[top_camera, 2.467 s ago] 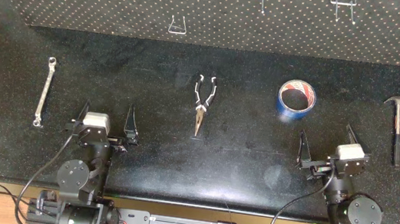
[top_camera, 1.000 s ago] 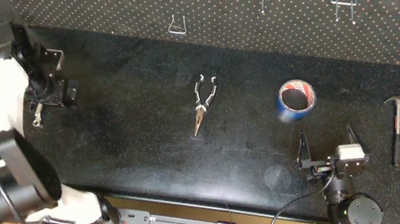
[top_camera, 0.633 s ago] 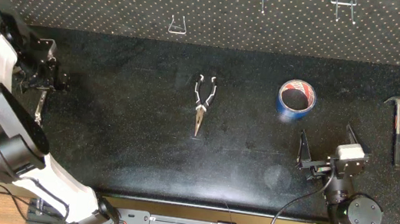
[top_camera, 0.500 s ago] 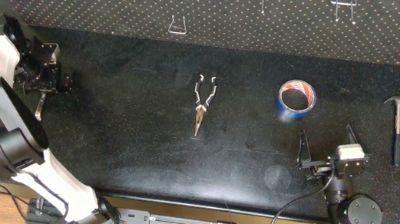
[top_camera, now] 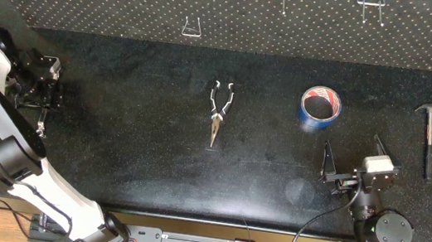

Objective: Place Tools Onto Pegboard

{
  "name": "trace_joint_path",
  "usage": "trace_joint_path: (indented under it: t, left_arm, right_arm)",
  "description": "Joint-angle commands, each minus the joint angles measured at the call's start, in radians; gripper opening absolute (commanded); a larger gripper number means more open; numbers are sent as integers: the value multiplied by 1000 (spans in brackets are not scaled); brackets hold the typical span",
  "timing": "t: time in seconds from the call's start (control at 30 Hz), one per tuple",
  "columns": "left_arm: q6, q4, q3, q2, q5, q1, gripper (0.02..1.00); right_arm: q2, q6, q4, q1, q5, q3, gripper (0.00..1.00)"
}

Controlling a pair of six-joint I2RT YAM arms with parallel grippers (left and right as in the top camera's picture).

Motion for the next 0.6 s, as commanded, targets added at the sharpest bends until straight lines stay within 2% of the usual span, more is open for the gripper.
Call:
trace_joint_path:
  t: [0.03,0.1,0.2,0.23,0.43,0.53,0.6]
  left_arm:
    - [3,-1,18,14,-7,7,27]
    - [-1,-17,18,14,-5,6,27]
    - [-190,35,18,-85,-7,6,29]
    - [-213,61,18,-177,-6,6,29]
    - [-247,78,18,-615,-3,-48,29]
    - [-367,112,2,-688,24,-85,29]
    - [-483,236,-70,-758,27,-171,29]
  right_arm:
    - [-7,-10,-3,8,5,-4,974]
    - [-7,-10,-3,8,5,-4,976]
    - [-7,-10,-3,8,5,-4,976]
    - [-7,-10,-3,8,5,-4,976]
    - [-7,-10,-3,8,5,-4,976]
    - [-7,-10,-3,8,5,-4,976]
    - [-7,-10,-3,8,5,-4,976]
